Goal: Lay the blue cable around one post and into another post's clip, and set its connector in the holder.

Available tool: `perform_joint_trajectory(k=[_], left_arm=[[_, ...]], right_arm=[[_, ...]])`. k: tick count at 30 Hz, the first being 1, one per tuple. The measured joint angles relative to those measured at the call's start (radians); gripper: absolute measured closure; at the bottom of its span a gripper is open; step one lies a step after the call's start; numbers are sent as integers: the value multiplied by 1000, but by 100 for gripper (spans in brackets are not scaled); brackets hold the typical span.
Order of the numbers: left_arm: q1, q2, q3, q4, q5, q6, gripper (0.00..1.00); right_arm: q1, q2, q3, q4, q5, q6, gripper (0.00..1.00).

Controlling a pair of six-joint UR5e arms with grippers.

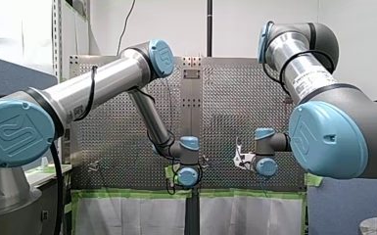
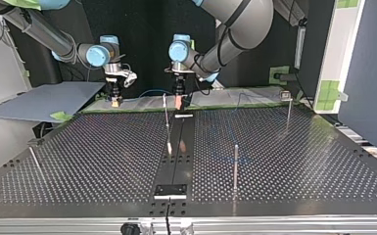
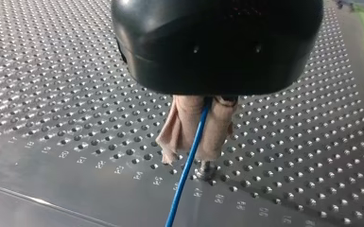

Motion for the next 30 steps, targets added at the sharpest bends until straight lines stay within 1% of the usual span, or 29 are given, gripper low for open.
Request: perform_joint_trajectory(k=[6, 11, 15, 19, 30], left_arm=[[12, -2, 8, -1, 0, 2, 92], [20, -9, 8, -5, -10, 25, 92], [26, -10, 13, -8, -12, 45, 92], [32, -10, 19, -12, -13, 55, 92], [55, -11, 25, -17, -11, 78, 92]], right_arm=[[-11, 1, 0, 4, 0, -3, 98], [-19, 1, 0, 6, 0, -6, 98], [-24, 3, 0, 8, 0, -13, 98], [-29, 4, 0, 8, 0, -17, 98], [-52, 6, -2, 4, 3, -14, 98]])
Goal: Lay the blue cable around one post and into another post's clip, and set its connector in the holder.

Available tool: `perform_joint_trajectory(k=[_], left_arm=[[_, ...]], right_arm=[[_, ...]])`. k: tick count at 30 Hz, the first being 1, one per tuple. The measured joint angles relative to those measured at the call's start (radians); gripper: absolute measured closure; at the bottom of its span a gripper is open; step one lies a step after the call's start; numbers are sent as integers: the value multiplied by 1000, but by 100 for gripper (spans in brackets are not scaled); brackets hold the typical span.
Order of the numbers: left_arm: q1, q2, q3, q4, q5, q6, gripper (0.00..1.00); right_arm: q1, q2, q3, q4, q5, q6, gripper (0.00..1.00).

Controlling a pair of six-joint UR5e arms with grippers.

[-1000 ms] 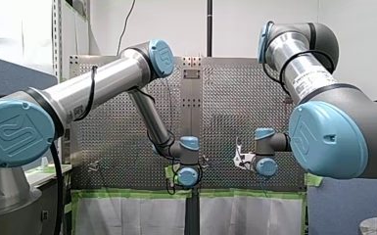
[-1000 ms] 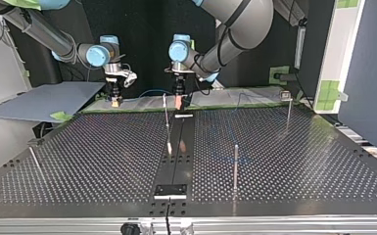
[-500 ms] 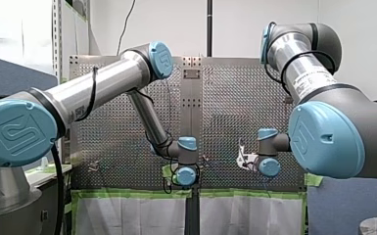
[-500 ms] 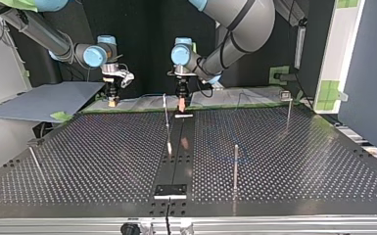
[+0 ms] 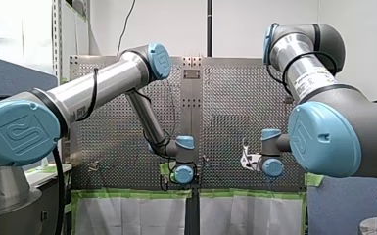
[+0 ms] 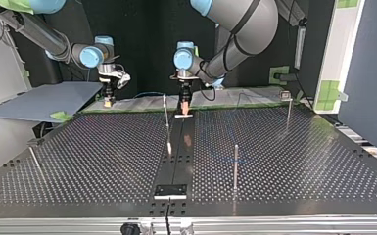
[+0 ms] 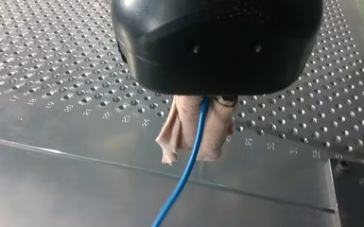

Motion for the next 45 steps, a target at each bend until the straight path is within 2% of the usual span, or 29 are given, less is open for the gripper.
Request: perform_joint_trajectory(k=[7, 8, 12, 13, 19, 22, 32, 39, 45], left_arm=[[7, 0, 1, 4, 18, 11, 92], [7, 0, 2, 5, 21, 13, 96], [9, 1, 7, 7, 39, 21, 96], [10, 1, 8, 7, 44, 21, 100], [11, 1, 11, 6, 87, 28, 100], [13, 1, 12, -7, 89, 43, 100], [17, 0, 18, -16, 18, 122, 100], [20, 0, 33, -11, -44, 184, 100], [24, 0, 42, -11, -76, 206, 100]], right_arm=[[-10, 0, -8, -3, -1, 3, 98], [-10, 0, -9, -3, -1, 3, 98], [-11, 1, -14, -2, -2, 3, 98], [-11, 1, -15, -3, -2, 3, 98], [-14, 2, -20, -1, -2, 3, 98], [-17, 2, -22, -1, -2, 3, 98], [-29, 3, -31, -13, 8, 2, 98], [-47, 5, -36, -28, 41, 0, 98], [-62, 7, -49, -29, 57, -5, 98]])
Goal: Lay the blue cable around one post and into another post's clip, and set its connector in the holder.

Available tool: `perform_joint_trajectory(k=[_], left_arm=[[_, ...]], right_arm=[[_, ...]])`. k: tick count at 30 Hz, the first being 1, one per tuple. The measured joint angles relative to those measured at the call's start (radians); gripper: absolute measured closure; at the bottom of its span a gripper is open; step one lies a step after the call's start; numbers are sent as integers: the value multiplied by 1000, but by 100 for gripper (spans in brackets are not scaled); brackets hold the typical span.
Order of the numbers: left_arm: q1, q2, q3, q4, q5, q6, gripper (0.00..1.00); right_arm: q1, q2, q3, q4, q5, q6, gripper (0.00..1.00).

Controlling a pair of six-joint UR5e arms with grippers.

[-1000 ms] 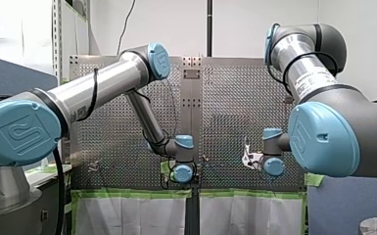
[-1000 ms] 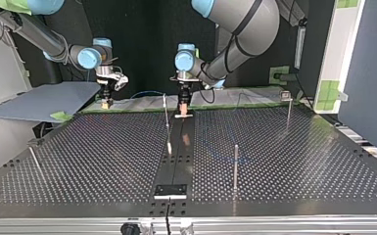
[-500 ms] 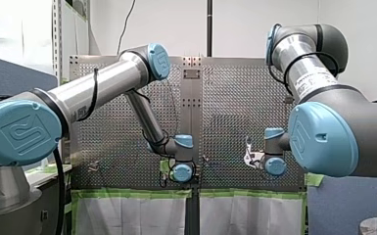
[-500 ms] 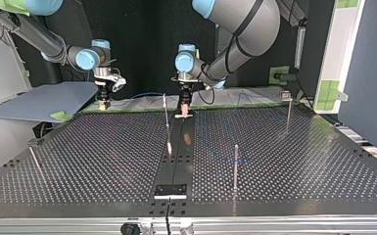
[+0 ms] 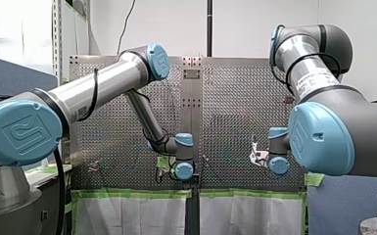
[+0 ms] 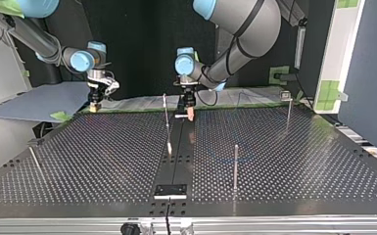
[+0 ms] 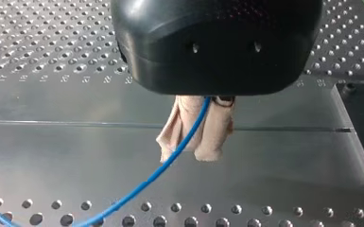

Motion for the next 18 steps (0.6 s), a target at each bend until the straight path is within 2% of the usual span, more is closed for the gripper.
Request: perform_joint_trajectory(k=[3, 5, 6, 7, 8, 13, 14, 15, 16, 18], left_arm=[[2, 0, 1, -8, 16, -9, 96], [3, 1, 1, -19, 30, -22, 81], [4, 1, 1, -27, 38, -31, 81], [4, 1, 1, -33, 44, -37, 72], [5, 1, 2, -40, 49, -43, 55], [5, 2, 1, -76, 84, -75, 55], [5, 3, 1, -83, 91, -78, 42], [5, 3, 1, -92, 100, -81, 42], [5, 3, 1, -99, 107, -82, 0], [2, 6, 0, -116, 124, -80, 0]], right_arm=[[-3, 0, -4, 2, 1, -1, 98], [-4, 1, -5, 5, 1, -1, 98], [-4, 1, -5, 6, 1, -1, 98], [-4, 1, -5, 7, 0, -1, 98], [-4, 1, -5, 8, 0, -1, 98], [-3, 2, -5, 14, -4, -1, 98], [-2, 2, -5, 15, -5, -1, 98], [-2, 2, -5, 16, -7, -1, 98], [-2, 2, -5, 16, -9, -1, 98], [-2, 3, -5, 17, -11, -1, 98]])
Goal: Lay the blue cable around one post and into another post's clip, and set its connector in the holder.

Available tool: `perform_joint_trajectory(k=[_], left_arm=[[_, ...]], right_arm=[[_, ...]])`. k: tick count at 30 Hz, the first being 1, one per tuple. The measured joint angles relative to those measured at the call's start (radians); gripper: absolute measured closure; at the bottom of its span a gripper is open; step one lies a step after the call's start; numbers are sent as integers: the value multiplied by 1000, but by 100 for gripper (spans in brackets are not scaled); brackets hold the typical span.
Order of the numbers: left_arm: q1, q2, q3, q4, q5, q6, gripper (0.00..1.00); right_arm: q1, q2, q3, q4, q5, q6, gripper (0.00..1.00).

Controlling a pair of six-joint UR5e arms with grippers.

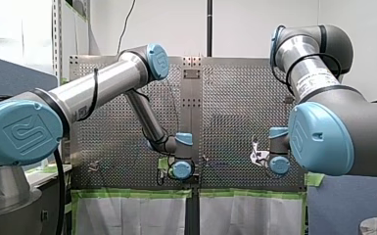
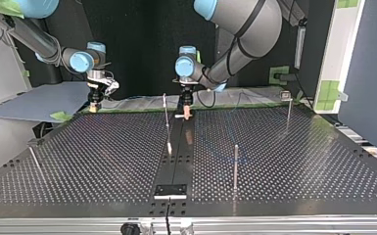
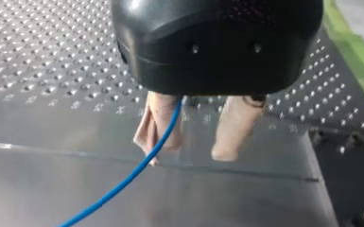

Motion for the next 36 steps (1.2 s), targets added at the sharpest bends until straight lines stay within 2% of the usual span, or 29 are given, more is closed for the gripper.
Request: perform_joint_trajectory(k=[12, 17, 24, 31, 36], left_arm=[[-17, 87, -85, -102, 100, 74, 0], [-26, 130, -128, -145, 118, 81, 0], [-65, 199, -192, -215, 131, 82, 0], [-88, 256, -202, -273, 161, 76, 0], [-90, 274, -202, -287, 197, 76, 0]], right_arm=[[1, 3, 0, -1, -15, 7, 98], [-1, 4, 0, 0, -20, 14, 98], [-3, 5, 0, 1, -23, 21, 98], [-4, 7, 0, 3, -24, 27, 98], [-4, 8, 0, 5, -25, 28, 98]])
